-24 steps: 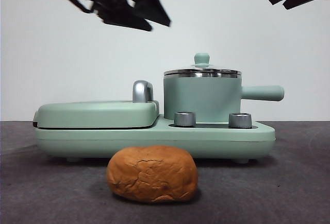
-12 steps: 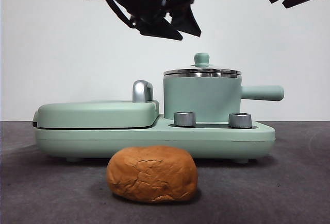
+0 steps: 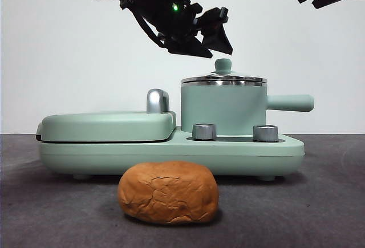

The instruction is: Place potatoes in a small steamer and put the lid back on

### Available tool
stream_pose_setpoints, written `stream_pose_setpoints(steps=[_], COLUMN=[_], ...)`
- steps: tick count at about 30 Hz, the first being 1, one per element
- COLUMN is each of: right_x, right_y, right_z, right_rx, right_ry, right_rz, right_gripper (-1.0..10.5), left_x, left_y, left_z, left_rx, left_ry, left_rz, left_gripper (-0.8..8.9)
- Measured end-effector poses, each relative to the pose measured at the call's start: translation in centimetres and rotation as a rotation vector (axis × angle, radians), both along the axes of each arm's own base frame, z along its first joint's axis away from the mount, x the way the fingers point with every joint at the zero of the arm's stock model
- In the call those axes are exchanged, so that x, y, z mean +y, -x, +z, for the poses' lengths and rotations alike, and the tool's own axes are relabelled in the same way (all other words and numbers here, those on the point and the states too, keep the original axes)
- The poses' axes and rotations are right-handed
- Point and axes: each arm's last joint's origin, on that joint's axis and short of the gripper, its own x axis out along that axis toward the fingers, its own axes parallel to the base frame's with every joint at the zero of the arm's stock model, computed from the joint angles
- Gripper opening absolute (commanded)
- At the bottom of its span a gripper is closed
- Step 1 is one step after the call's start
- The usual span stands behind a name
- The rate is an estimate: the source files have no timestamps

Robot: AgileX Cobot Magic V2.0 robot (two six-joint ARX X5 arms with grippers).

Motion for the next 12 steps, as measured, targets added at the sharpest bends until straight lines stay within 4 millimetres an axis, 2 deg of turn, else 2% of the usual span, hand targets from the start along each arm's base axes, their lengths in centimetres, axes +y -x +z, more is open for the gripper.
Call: stream_pose_setpoints(steps=[12], right_x=[0.0], right_y=[0.0], right_z=[0.0], right_rx=[0.000], right_ry=[0.000], right_rz=[0.000], right_gripper=[2.9], left_x=[-0.6], left_y=[-0.3], left_z=[-1.4], left_rx=[0.025], left_ry=[-0.016], left_rz=[-0.006], left_gripper=[2.88])
